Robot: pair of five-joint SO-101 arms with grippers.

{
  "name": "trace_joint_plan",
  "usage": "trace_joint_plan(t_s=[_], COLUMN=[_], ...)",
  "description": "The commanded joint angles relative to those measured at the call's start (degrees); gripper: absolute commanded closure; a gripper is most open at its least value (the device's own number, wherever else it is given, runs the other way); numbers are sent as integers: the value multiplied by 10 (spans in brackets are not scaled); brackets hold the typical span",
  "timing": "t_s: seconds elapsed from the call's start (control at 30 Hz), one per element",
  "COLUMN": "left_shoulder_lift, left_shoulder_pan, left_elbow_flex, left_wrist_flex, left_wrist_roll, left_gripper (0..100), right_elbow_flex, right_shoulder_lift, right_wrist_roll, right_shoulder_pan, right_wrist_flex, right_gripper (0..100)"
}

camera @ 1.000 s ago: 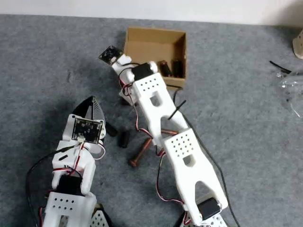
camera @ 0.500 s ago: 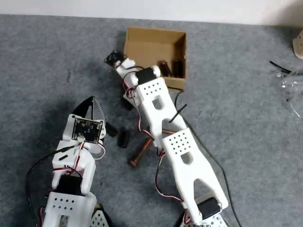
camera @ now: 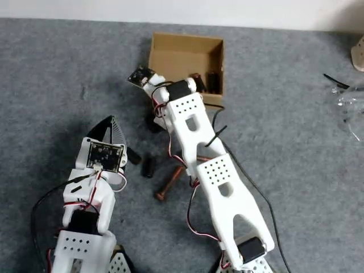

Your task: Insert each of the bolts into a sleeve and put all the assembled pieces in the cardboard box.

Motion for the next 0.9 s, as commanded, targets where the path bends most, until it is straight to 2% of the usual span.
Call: trace_joint_plan(t_s=[0.0, 0.17, 0.33, 0.8, 0.87], left_shoulder_lift=[1, 1, 1, 1, 1], left_shoulder_pan=[0, -1, -2, -2, -3], left_elbow_flex=[8, 7, 7, 7, 7], left_wrist_flex=[-12, -12, -12, -12, -12], left_wrist_roll=[6, 6, 6, 6, 6], left_gripper=[990, 990, 990, 990, 990], right_elbow_flex=[-3, -83, -109, -109, -109], right_shoulder_lift=[-3, -22, -51, -164, -182], right_wrist_roll=[-27, -103, -147, -156, -191], right_shoulder_pan=[-12, -15, -15, -15, -15], right_wrist_flex=[24, 34, 34, 35, 35], right_gripper=[993, 993, 993, 994, 994])
